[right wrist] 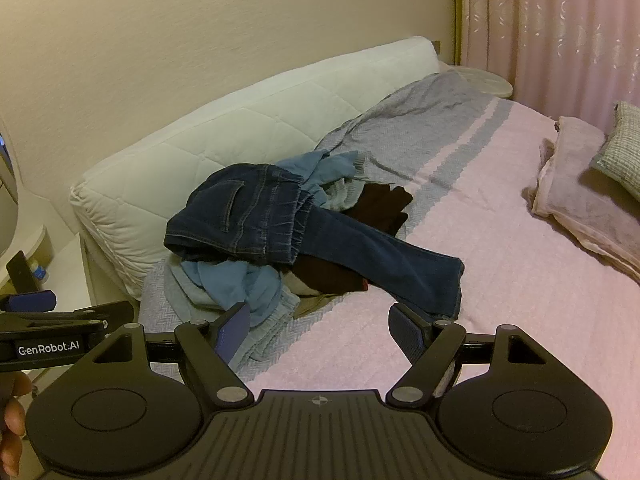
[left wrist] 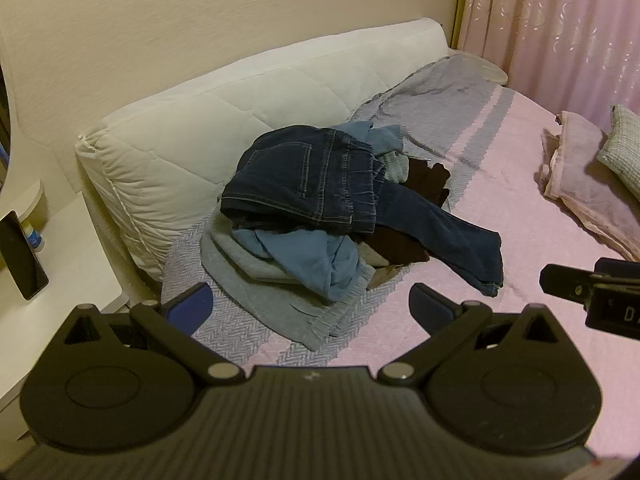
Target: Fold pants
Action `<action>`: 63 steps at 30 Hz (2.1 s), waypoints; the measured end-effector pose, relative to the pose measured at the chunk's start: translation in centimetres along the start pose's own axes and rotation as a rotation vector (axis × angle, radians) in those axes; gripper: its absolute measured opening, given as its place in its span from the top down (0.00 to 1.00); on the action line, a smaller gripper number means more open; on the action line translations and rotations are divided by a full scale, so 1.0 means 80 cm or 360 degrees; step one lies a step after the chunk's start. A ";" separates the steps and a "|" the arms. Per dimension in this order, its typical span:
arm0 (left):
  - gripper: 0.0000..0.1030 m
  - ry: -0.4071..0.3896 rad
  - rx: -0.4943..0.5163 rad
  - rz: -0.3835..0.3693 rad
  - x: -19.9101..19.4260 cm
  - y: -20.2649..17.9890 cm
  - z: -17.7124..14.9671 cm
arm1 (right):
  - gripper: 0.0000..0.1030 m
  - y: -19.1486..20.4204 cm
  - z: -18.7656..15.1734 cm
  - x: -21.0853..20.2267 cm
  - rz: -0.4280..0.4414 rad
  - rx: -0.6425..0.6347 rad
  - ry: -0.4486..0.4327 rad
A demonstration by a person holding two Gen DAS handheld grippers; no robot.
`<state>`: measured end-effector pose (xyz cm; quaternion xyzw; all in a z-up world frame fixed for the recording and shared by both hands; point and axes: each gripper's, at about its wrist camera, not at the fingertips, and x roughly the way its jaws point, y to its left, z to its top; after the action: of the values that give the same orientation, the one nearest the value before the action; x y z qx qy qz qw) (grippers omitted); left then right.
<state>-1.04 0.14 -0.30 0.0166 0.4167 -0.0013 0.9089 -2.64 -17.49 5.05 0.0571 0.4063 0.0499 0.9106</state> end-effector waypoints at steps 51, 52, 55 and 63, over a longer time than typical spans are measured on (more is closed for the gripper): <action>0.01 0.0022 -0.0011 -0.0013 0.005 -0.024 0.002 | 0.28 -0.030 -0.001 0.013 0.0002 -0.0001 0.0034; 0.01 0.0023 -0.0015 -0.0013 0.005 -0.027 0.002 | 0.28 -0.033 -0.001 0.013 0.0004 -0.0006 0.0035; 0.01 0.0027 -0.0019 -0.0010 0.005 -0.035 0.001 | 0.28 -0.041 -0.003 0.013 0.0013 -0.0017 0.0040; 0.01 0.0018 -0.0019 0.0014 -0.001 -0.058 -0.003 | 0.28 -0.068 -0.006 0.009 0.0065 -0.0056 0.0049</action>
<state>-1.35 -4.51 -0.56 0.0131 0.4219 0.0052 0.9065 -2.27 -22.74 3.39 0.0486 0.4180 0.0764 0.9039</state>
